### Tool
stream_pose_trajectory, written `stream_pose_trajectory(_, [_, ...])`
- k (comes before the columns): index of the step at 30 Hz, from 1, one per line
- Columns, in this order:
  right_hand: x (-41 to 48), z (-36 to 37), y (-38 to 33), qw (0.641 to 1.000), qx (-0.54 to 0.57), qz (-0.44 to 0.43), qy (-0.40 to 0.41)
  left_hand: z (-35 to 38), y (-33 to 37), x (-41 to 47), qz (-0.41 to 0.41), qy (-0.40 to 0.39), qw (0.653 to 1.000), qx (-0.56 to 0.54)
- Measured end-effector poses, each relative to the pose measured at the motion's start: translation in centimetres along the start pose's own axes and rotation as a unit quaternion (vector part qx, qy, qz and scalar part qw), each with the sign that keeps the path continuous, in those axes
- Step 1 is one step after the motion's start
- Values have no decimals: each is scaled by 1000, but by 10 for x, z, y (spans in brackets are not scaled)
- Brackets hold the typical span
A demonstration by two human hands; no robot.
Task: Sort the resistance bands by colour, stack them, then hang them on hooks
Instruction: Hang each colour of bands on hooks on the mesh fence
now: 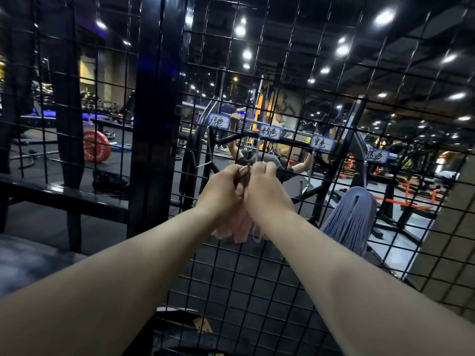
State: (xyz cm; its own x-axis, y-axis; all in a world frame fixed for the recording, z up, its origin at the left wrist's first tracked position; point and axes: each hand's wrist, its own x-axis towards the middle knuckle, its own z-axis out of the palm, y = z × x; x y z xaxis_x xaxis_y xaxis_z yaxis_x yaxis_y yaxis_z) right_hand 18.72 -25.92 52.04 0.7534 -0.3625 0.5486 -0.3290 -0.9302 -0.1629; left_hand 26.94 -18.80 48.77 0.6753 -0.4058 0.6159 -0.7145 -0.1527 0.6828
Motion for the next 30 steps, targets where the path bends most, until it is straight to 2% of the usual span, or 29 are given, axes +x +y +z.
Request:
stream_pose_trajectory(6, [-13,9,12,985,168,12,-18,1,-9,-14,-2,-44,999,-1])
stream_pose_trajectory(9, [-25,11,18,979,198,31,-46,2,-14,-22,-1,-56,997,-53])
stream_pose_trajectory(15, [-43,28,26,957,270,60,-84,8,-26,-40,-92,-123,975,-159])
stream_pose_trajectory(20, [-48,42,33,957,275,65,-69,12,-33,-43,-120,-149,955,-228])
stream_pose_trajectory(26, [-52,49,20,953,278,91,-75,18,-33,-40,-112,-140,958,-224])
stream_pose_trajectory(30, [-55,52,19,952,288,95,-50,23,-32,-41,-110,-142,958,-223])
